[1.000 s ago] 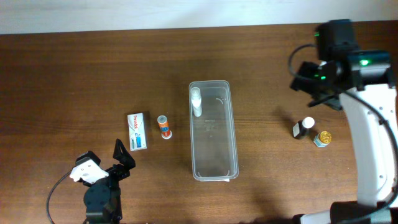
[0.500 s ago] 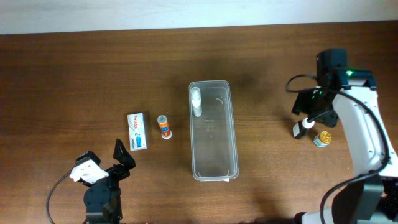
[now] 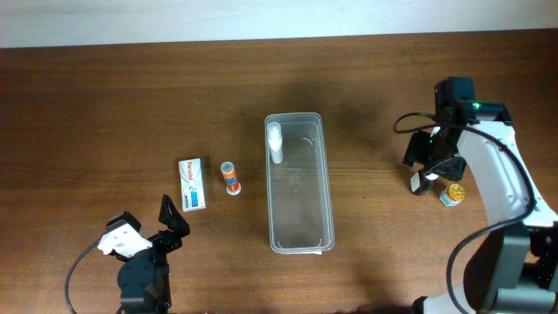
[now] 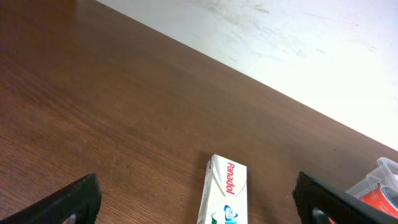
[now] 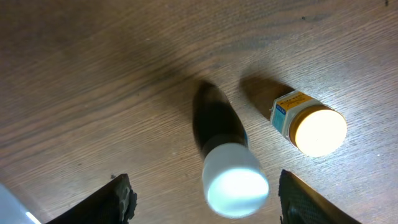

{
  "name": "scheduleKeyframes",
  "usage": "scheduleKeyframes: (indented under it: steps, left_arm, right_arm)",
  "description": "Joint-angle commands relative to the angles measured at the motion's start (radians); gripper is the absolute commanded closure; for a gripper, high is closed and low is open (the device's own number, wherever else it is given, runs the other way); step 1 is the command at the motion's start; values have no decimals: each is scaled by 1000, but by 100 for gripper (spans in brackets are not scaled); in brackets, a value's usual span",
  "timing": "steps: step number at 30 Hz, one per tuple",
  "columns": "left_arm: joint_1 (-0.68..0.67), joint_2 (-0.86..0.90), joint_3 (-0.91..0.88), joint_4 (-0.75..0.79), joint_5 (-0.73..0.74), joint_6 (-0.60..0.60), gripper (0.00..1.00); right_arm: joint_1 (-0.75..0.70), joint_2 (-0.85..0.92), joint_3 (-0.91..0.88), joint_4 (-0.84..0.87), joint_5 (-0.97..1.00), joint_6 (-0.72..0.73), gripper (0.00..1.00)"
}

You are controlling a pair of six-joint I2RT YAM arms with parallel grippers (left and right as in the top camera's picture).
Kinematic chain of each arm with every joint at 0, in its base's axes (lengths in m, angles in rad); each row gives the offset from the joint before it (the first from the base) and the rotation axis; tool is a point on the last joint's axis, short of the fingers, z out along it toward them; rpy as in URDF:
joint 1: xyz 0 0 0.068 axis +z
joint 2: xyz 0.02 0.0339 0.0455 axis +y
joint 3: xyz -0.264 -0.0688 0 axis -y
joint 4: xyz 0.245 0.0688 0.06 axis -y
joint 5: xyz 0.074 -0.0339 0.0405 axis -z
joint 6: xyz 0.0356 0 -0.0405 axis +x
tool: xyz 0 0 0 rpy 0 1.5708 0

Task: Pack container
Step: 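Return the right gripper and grasp the dark brown bottle, then carry the brown bottle into the container beside the white bottle and release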

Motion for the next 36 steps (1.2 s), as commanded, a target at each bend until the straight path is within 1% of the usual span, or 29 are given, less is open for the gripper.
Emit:
scheduleKeyframes:
  steps: [1, 12, 15, 18, 26, 30, 34, 36]
  left_arm:
    - [-1, -10, -6, 2, 11, 13, 1]
    - [-1, -10, -6, 3, 10, 13, 0]
    - [-1, -10, -6, 3, 11, 13, 1]
    - [-1, -10, -6, 3, 11, 13, 1]
    - [-1, -10, -6, 3, 11, 13, 1]
    - [-1, -10, -6, 3, 11, 13, 1]
    - [-1, -10, -6, 2, 11, 13, 1]
    - [-1, -10, -6, 3, 11, 13, 0]
  right_arm:
    - [-25, 21, -11, 3, 2, -7, 34]
    - [-43, 25, -12, 6, -7, -7, 46]
    - [-42, 25, -16, 7, -10, 2, 54]
    - [-43, 25, -18, 11, -10, 14, 57]
    - [-42, 25, -27, 12, -10, 20, 58]
    - [-42, 25, -65, 43, -10, 24, 59]
    - [-42, 25, -89, 67, -10, 24, 67]
    - [-42, 24, -88, 74, -10, 24, 69]
